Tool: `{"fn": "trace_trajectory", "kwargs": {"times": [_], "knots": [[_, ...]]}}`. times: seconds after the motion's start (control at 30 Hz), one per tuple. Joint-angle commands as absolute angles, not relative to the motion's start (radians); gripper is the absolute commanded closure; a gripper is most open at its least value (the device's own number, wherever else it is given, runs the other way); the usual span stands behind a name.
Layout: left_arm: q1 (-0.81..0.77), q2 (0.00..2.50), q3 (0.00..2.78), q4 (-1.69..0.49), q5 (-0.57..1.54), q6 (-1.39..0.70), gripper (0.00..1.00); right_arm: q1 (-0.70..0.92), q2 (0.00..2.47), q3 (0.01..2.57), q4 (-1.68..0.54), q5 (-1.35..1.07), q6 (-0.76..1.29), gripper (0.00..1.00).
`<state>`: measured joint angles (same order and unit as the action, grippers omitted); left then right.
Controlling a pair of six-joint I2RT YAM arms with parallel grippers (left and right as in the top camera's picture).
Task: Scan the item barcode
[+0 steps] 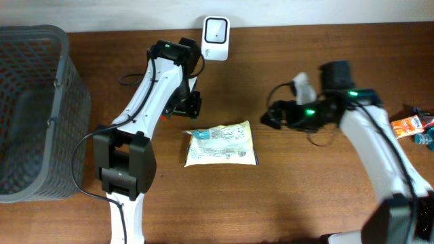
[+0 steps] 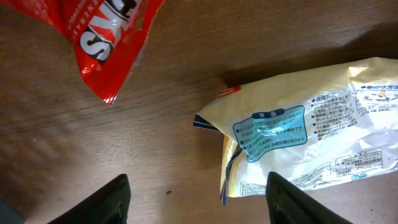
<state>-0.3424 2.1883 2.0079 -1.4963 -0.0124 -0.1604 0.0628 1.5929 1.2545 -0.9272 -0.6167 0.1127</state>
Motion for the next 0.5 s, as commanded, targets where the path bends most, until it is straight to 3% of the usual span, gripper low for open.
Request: {"fn": "trace_trajectory", "kwargs": {"times": [0.0,0.13,0.3,0.43,0.47], "knots": [[-0.337,2.196,2.0,-1.497,-0.015,-0.156,0.32,0.15,1.744,1.246,-0.835,-0.625,0.184,0.0],[-0.337,2.196,2.0,-1.486,-0.015,-0.156,0.31,0.18,1.884,1.246,-0.766,-0.625,0.204,0.01],[-0.337,2.196,2.0,-1.47,-0.015,-0.156,0.31,0.205,1.993,1.246,-0.717,-0.698,0.204,0.27],[-0.337,2.196,2.0,-1.466,-0.015,-0.156,0.36,0.239,2.011,1.246,-0.698,-0.679,0.205,0.37],[-0.337,2.196,2.0,-1.469,-0.015,-0.156,0.37,0.244,2.011,1.246,-0.692,-0.673,0.204,0.44]]}}
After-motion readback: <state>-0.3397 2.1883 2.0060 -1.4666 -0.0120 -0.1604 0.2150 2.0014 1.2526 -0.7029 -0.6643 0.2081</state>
